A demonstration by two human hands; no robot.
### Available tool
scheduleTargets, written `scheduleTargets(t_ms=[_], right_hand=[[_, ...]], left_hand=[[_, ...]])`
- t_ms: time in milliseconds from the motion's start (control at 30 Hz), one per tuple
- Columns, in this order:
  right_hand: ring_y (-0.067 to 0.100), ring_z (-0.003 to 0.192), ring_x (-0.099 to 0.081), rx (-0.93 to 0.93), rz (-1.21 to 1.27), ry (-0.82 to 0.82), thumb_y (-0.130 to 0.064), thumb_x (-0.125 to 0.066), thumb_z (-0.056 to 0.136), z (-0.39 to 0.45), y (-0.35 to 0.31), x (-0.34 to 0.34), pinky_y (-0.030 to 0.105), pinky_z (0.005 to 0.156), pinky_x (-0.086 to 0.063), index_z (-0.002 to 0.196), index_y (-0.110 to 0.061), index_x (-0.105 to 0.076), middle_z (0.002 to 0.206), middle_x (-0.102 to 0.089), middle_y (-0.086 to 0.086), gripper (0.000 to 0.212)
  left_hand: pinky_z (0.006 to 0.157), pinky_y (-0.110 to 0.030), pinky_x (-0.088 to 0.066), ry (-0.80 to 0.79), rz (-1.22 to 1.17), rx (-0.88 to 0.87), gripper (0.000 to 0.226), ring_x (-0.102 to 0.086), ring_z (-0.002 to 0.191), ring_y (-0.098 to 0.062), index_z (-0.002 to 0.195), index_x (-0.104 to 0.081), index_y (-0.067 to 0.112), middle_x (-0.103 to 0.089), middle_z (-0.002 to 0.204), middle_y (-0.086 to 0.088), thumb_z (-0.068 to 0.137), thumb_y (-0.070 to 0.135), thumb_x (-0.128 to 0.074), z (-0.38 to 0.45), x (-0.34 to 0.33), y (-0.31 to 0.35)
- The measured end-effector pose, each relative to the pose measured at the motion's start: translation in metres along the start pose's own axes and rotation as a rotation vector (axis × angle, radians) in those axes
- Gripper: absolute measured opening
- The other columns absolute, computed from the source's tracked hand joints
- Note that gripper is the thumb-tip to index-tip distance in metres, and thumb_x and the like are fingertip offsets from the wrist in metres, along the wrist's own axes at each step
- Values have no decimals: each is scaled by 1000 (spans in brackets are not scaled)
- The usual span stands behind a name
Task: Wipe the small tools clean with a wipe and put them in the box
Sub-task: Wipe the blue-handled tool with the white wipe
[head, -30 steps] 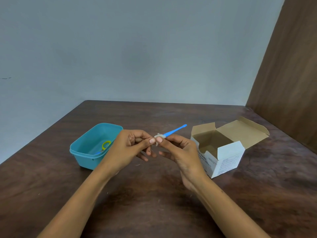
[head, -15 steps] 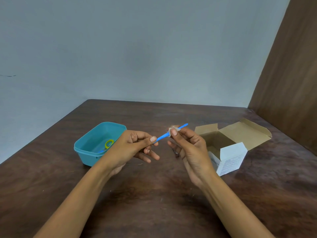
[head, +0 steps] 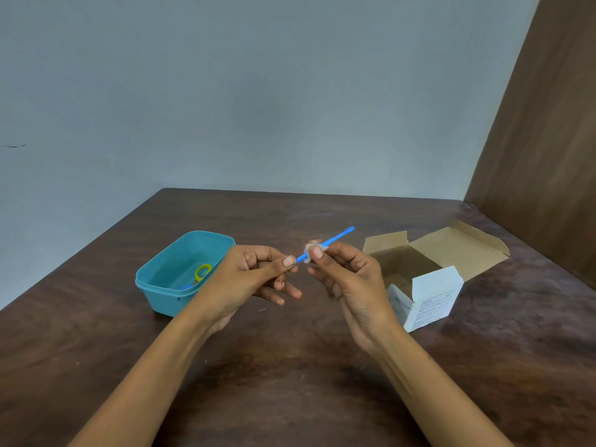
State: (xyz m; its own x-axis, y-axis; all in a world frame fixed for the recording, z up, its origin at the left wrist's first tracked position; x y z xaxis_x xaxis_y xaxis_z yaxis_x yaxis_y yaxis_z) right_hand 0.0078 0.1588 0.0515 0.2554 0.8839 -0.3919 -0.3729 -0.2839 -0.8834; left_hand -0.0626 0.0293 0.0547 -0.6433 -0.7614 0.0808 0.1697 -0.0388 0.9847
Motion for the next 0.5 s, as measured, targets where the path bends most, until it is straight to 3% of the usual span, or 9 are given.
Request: scheduleTargets(t_ms=[233,500], right_hand=[[10,83,-68,48,153,176,-15,-70,68,4,-6,19,19,69,-55,76,-12,-75,83,-73,2,9],[12,86,-68,-35,29,147,-7,-71,76,0,7,10,19,69,-54,85,-6,-74,87,-74,5,9]], left_hand=[[50,-21,-55,50,81,-29,17,-73,68,-25,85,-67,-3,-62,53,-5,85,14,-63,0,7,2],[49,-21,-53,91,134,-105,11,-72,63,-21,84,-66,-2,-65,53,-6,87,8,-62,0,0,4]])
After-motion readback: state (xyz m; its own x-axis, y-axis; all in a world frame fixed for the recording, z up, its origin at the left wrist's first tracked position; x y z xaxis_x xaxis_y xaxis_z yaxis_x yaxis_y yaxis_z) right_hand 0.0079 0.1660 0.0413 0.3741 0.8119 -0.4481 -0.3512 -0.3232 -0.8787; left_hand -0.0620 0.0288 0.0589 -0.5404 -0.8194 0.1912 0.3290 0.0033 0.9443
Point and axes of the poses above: each hand's wrist, its own z-axis towards the middle knuckle, its own x-axis out of the back of the hand, y = z × x, the point moved 6 cm from there along z, towards the middle knuckle
